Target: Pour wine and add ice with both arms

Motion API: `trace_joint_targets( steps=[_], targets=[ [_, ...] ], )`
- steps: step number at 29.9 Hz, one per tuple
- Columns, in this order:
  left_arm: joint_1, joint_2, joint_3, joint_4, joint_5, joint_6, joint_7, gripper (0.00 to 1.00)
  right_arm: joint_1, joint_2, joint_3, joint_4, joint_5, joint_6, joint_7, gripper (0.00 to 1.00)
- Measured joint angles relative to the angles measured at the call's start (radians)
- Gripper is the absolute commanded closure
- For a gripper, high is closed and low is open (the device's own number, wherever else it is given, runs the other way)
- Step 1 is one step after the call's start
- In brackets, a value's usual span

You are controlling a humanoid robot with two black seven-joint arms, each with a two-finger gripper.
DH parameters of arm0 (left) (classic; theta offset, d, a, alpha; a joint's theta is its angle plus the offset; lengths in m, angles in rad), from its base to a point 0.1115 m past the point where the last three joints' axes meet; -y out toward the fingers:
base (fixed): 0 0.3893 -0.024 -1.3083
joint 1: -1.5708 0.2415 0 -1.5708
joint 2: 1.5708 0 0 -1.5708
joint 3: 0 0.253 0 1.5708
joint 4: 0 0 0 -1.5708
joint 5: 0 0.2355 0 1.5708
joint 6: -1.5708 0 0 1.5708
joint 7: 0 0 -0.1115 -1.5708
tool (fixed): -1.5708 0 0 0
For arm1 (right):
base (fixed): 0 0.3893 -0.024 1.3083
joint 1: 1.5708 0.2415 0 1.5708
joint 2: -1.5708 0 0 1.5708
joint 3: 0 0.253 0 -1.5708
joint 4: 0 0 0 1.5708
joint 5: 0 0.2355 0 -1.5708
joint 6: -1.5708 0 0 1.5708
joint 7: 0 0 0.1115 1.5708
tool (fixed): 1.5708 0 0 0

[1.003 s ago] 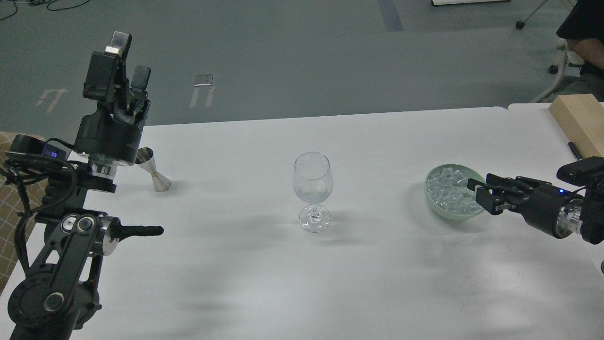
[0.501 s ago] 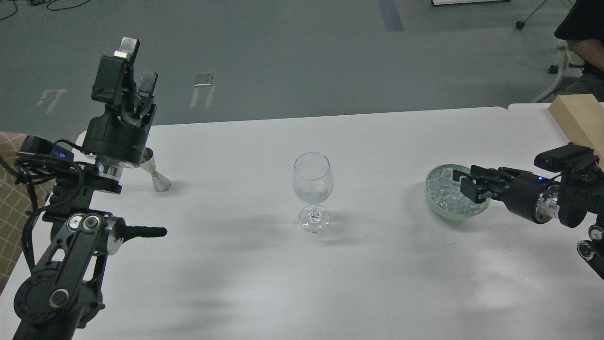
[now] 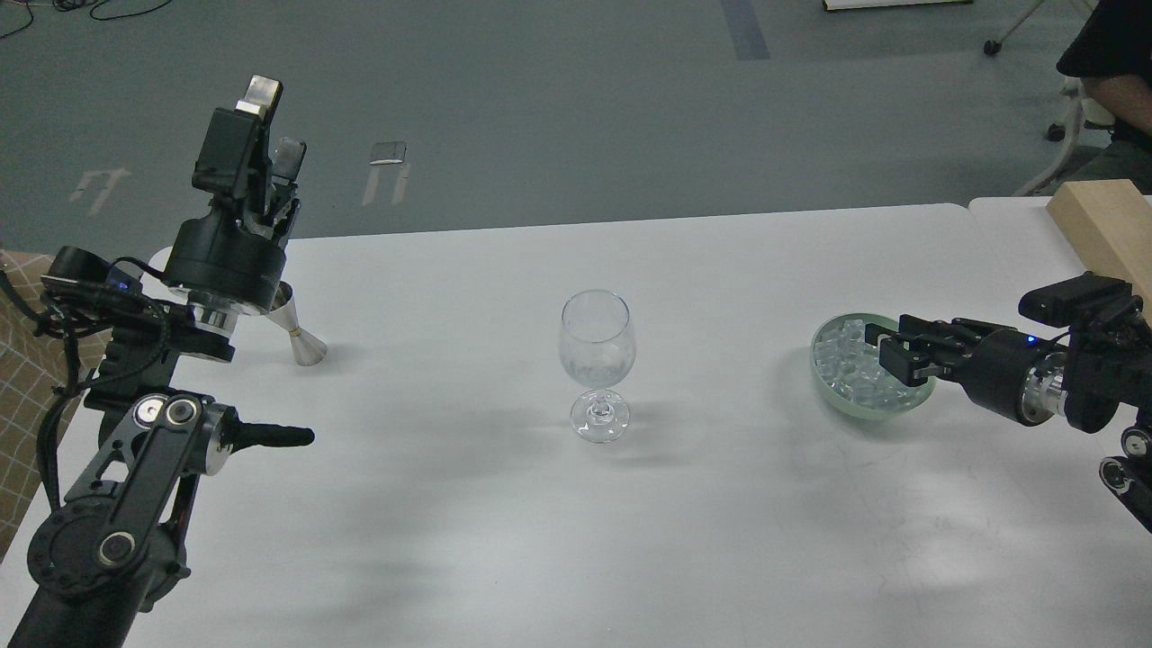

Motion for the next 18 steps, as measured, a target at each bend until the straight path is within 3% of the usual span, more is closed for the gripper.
trace_joint_targets(
  steps=[9,18],
  targets=[
    [0.002,-0.052,0.006,-0.007,-0.201,-0.026,0.001,0.02,-0.005,0.003,0.0,0.004,0.0,0.0,0.0,0.51],
    [0.008,-0.041,0.009,-0.007,-0.222,-0.095,-0.001,0.02,-0.005,-0.004,0.001,0.002,0.0,0.0,0.0,0.51]
  ],
)
